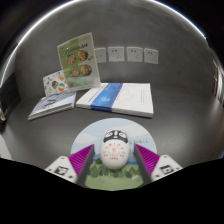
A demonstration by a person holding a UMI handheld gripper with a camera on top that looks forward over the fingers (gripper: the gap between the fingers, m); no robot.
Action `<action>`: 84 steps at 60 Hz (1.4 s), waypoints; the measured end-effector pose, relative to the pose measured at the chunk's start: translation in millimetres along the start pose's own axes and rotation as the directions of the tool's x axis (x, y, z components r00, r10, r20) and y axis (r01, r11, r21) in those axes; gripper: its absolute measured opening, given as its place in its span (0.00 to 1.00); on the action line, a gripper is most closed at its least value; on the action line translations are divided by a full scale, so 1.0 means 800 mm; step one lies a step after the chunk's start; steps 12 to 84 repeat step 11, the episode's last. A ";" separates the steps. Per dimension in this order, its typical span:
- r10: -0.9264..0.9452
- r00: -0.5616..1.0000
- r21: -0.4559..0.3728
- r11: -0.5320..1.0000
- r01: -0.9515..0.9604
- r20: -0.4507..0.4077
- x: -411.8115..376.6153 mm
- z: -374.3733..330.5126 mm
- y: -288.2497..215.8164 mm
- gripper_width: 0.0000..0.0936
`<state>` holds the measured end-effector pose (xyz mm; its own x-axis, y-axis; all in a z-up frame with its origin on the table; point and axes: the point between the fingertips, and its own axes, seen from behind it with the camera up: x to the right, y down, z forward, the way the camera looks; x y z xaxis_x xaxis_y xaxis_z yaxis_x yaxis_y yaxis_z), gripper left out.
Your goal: Arrange mouse
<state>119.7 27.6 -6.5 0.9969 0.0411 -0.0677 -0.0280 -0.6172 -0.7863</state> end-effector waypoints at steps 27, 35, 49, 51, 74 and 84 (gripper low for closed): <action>0.049 0.998 0.061 0.997 -0.052 0.044 0.002 -0.068 0.013 0.90; 0.049 0.998 0.061 0.997 -0.052 0.044 0.002 -0.068 0.013 0.90; 0.049 0.998 0.061 0.997 -0.052 0.044 0.002 -0.068 0.013 0.90; 0.049 0.998 0.061 0.997 -0.052 0.044 0.002 -0.068 0.013 0.90; 0.049 0.998 0.061 0.997 -0.052 0.044 0.002 -0.068 0.013 0.90; 0.049 0.998 0.061 0.997 -0.052 0.044 0.002 -0.068 0.013 0.90</action>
